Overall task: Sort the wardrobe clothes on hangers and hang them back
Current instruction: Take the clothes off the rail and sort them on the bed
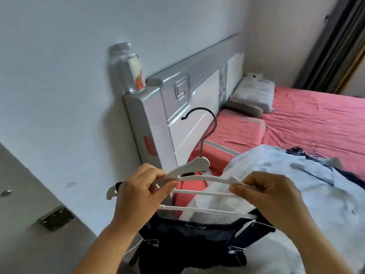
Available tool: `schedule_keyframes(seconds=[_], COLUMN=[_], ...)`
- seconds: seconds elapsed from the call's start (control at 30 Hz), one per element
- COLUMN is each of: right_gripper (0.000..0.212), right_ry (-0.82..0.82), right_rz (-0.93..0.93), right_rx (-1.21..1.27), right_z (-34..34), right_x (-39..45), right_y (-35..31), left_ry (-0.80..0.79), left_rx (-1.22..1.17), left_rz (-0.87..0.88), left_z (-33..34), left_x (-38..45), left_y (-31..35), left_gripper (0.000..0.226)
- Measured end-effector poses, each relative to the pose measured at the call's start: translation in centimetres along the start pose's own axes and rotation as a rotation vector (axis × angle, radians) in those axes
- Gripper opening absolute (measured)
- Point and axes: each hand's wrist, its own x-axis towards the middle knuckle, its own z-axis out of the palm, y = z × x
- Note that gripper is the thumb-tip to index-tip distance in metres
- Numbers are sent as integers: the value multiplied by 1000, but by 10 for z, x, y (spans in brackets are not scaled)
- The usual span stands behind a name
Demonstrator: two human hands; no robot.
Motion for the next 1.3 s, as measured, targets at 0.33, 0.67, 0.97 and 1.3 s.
schedule_keyframes(seconds=[0.33,0.67,0.97,1.3], right_gripper=[32,38,43,47], right_ry=[401,498,408,261], right_rz=[162,274,353,588], right_rx=[-14,-53,40,-30], right_z=[-85,-211,-266,-227], right_x=[92,271,406,464], right_y=[49,156,299,483], left_ry=[-145,-478,-678,-987], left_rx=[-45,-6,-54,16], left_rz=[112,60,1,-174], left_z=[129,307,463,615], left_x=[153,273,365,373], left_y=[27,57,66,32], left_gripper=[42,56,50,44])
